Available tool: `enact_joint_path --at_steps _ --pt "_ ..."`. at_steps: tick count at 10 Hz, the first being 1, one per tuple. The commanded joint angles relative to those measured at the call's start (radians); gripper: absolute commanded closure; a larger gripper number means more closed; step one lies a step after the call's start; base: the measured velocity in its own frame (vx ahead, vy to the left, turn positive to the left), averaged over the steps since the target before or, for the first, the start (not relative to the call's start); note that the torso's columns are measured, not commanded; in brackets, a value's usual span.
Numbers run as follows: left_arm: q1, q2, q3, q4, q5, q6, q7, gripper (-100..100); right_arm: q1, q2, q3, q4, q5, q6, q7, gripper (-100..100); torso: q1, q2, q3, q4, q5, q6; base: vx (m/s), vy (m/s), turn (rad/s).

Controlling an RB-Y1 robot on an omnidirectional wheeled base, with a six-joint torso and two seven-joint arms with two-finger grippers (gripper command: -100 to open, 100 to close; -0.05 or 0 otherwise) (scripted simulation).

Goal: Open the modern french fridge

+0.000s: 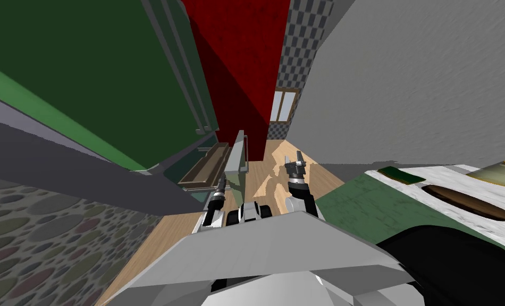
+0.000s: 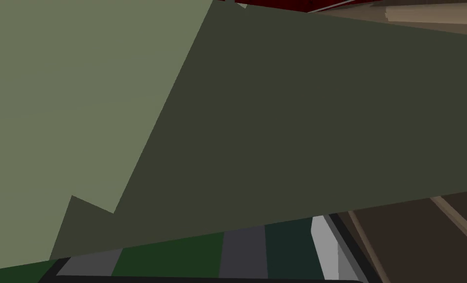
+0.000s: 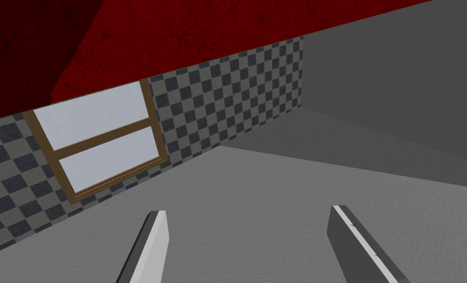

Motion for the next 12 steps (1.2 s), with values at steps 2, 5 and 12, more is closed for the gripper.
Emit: enact_joint_path --at_steps 2,5,12 --pt "0.018 -0.001 -0.003 -0.048 -0.001 0.040 0.000 -100 0.000 0.000 0.000 0.000 0.000 0.000 0.000 0 0.007 0.000 0.000 -0.001 0.001 -0.005 0.002 0.016 0.003" --pt "0.035 -0.003 -0.011 -0.107 -0.003 0.078 0.001 -100 0.000 0.000 0.000 0.000 0.000 0.000 0.000 0 0.011 0.001 0.001 0.000 0.002 -0.007 0.002 0.012 -0.015" --pt "0.085 -0.005 -0.033 -0.254 -0.007 0.180 0.002 -100 0.000 0.000 0.000 0.000 0.000 0.000 0.000 0 0.014 0.000 0.000 -0.001 0.002 -0.009 0.002 0.011 -0.019"
